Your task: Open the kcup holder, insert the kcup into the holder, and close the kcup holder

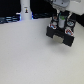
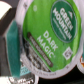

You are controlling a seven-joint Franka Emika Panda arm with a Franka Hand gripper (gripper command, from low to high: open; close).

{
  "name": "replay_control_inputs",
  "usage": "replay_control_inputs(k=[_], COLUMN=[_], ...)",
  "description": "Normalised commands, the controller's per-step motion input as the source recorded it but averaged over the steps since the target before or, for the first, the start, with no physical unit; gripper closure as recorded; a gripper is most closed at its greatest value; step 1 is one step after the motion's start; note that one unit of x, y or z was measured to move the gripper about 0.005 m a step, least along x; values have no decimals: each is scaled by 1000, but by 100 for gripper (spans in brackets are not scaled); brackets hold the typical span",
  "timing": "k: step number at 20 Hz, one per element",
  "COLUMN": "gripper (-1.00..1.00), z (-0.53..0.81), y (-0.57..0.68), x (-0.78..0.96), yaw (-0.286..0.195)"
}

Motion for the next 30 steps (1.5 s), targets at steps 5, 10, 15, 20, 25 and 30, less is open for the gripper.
replay_control_inputs(k=[5, 10, 15, 20, 25, 30], gripper=[100, 100, -100, -100, -100, -100], z=[-236, -192, -22, 96, 241, 365], y=[34, 134, 145, 113, 33, -73], x=[47, 129, 123, 126, 153, 270], yaw=[-6, 5, 31, 60, 78, 85])
